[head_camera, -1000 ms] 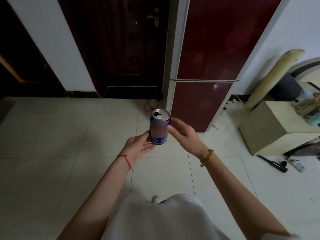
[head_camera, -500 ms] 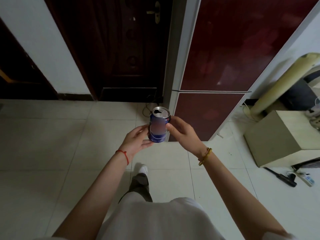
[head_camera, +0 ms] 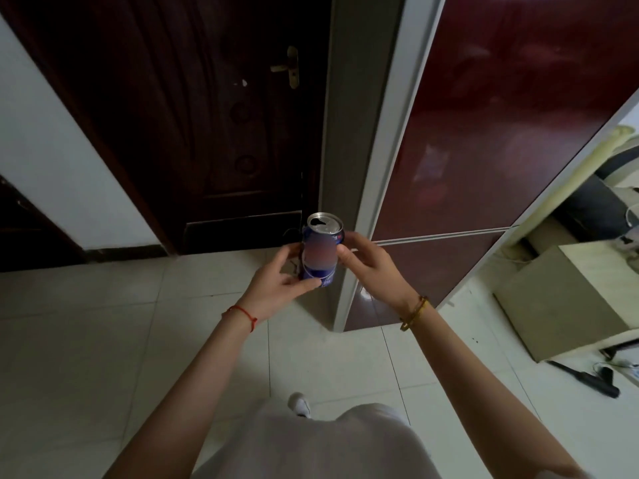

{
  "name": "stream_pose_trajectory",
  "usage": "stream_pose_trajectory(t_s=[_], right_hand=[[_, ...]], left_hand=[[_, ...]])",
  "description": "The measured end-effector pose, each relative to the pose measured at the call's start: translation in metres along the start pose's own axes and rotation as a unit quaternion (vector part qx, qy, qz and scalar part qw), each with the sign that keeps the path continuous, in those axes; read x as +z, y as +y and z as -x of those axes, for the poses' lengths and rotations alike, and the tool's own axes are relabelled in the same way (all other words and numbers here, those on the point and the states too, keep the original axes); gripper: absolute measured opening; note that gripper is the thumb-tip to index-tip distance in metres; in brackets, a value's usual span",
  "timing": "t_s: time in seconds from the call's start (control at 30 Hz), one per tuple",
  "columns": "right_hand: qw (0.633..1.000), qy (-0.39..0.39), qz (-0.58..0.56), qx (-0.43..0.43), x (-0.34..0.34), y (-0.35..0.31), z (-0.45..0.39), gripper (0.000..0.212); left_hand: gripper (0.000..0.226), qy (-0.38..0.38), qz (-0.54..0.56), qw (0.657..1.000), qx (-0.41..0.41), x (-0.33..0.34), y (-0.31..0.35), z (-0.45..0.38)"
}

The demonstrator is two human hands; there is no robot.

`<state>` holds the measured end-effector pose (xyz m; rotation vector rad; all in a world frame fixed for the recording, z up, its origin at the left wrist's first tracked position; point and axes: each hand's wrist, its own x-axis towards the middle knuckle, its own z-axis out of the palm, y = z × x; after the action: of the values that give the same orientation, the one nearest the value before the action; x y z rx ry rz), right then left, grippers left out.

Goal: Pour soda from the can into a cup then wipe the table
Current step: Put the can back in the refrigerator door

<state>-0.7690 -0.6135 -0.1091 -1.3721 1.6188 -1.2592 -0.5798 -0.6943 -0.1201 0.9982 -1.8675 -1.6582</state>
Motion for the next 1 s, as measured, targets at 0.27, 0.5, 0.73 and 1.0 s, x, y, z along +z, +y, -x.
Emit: stream_pose_trajectory(t_s=[0.27,0.5,0.73,1.0], right_hand=[[0.999,0.031,0.005,-0.004,0.001,0.000,-0.055,0.035],[0.987,0.043,0.152,-0.011,-0.023,-0.003,-0.086,0.038],[0.755,0.100,0.612,-0.215,-0.080,-0.015,-0.156,0.035],[0.584,0.081,0.787,-0.181,-0.097,-0.029,-0.189,0.035]], left_hand=[[0.072,0.048,-0.121,0.990,0.057,-0.018,0.008,-0.066],[0.068,0.080,-0.145,0.980,0.108,-0.021,0.015,-0.100],[0.065,0.107,-0.120,0.979,0.124,-0.021,0.031,-0.126],[0.068,0.101,-0.104,0.980,0.134,-0.014,0.039,-0.146]])
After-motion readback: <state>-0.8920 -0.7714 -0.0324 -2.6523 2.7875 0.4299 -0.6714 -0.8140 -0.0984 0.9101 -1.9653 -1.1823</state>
